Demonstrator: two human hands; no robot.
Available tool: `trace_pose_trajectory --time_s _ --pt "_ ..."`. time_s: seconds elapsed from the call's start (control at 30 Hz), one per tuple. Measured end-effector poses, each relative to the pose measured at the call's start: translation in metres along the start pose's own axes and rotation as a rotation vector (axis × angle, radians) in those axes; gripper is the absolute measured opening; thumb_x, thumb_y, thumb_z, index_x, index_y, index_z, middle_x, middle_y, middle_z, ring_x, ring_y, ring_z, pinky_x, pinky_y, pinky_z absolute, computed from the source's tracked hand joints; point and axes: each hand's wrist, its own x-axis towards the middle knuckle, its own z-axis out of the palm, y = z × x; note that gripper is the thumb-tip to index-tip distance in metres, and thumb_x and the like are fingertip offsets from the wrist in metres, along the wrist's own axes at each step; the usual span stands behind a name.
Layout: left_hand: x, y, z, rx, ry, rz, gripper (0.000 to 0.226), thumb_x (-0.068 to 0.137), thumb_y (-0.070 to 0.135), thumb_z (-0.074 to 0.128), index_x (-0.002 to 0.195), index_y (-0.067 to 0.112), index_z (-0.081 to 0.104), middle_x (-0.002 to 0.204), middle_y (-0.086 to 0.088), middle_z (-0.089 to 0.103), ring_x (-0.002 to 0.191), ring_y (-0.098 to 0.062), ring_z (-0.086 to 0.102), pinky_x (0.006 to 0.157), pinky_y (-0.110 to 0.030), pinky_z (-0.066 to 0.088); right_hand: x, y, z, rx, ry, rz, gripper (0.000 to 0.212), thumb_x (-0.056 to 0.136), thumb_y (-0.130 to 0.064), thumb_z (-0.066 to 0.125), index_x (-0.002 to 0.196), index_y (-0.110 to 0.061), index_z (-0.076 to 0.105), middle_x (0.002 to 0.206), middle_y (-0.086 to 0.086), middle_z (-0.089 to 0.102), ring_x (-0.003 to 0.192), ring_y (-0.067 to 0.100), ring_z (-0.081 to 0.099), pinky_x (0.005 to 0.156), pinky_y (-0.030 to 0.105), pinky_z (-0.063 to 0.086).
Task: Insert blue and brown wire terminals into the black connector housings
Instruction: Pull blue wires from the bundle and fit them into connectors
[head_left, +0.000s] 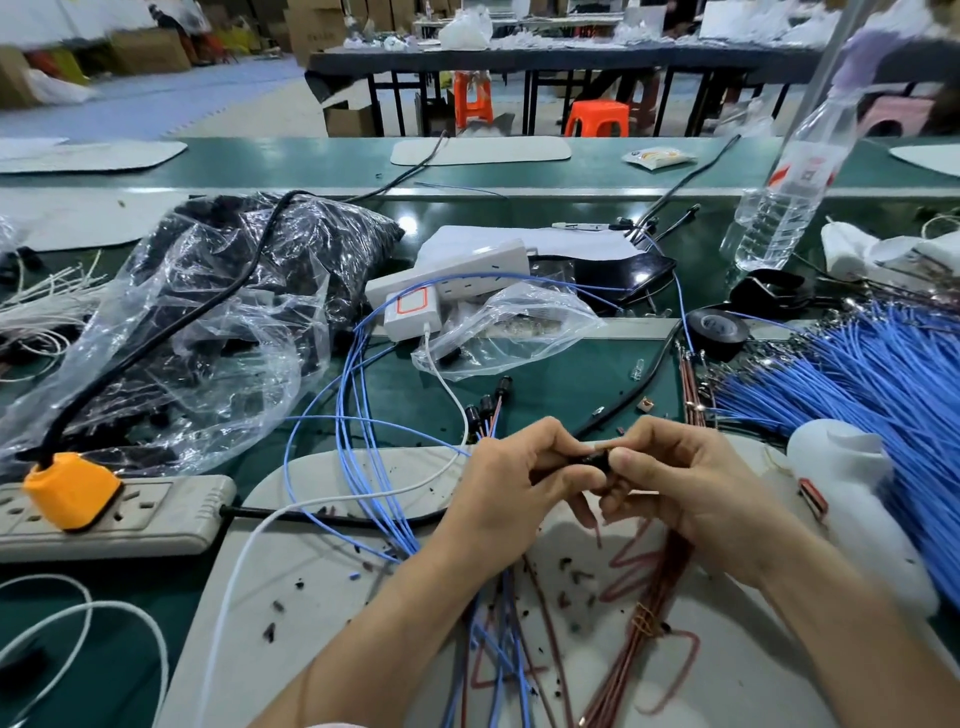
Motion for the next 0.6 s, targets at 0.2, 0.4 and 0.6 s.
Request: trace_pose_trajectory --time_s 0.2,0.4,0.6 --pt "0.0036 0.0075 0.0017 0.022 0.055 0.067 0.006 0.081 0.029 0.069 0.084 0.033 0.064 0.087 -0.007 0.063 0.064 -0.011 0.057 0.066 -0.031 0.050 0.0033 0.0036 0.0017 0.378 -0.095 0.099 0.057 0.049 -0.026 0.095 0.089 -0.005 0.061 0.071 0.010 0.057 0.050 0.012 0.056 0.048 0.021 0.052" --pt "0.0013 0.0082 0.0037 0.012 0.038 0.089 0.017 0.082 0.021 0.066 0.091 0.035 0.068 0.108 0.000 0.050 0.080 -0.013 0.059 0.074 -0.022 0.048 -0.0013 0.0080 0.0027 0.367 -0.199 0.164 0.083 0.055 -0.041 0.091 0.114 0.008 0.059 0.073 0.007 0.059 0.056 0.009 0.057 0.048 0.018 0.047" --pt "-0.0019 0.0105 0.0046 -0.013 0.005 0.109 0.019 0.083 0.016 0.066 0.095 0.032 0.069 0.107 -0.002 0.052 0.067 -0.018 0.054 0.066 -0.022 0.047 -0.0024 0.0045 0.0003 0.284 -0.226 0.106 0.064 0.058 -0.044 0.089 0.097 0.004 0.071 0.072 0.008 0.062 0.051 0.006 0.053 0.052 0.015 0.047"
